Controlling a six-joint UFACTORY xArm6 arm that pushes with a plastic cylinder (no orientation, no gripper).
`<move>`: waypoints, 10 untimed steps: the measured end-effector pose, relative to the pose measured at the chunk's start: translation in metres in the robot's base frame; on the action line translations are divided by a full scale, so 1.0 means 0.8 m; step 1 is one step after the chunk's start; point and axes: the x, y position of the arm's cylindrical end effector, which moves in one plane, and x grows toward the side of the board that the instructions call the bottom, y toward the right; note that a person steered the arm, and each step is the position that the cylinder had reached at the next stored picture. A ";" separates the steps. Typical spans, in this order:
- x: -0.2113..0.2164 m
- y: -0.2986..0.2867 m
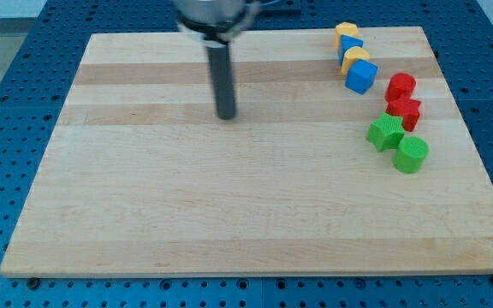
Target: Move the red star closer to the red circle
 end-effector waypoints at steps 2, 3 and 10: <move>-0.004 0.161; -0.037 0.169; -0.098 0.234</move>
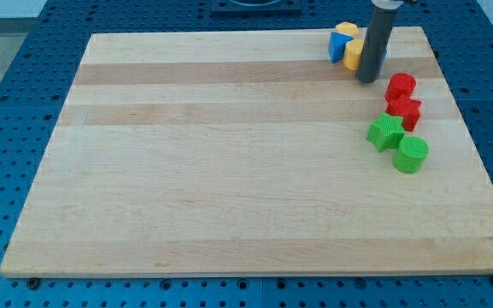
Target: Move the red star closer to the red circle
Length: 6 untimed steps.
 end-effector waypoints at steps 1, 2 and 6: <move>-0.010 0.000; -0.017 0.000; -0.043 0.017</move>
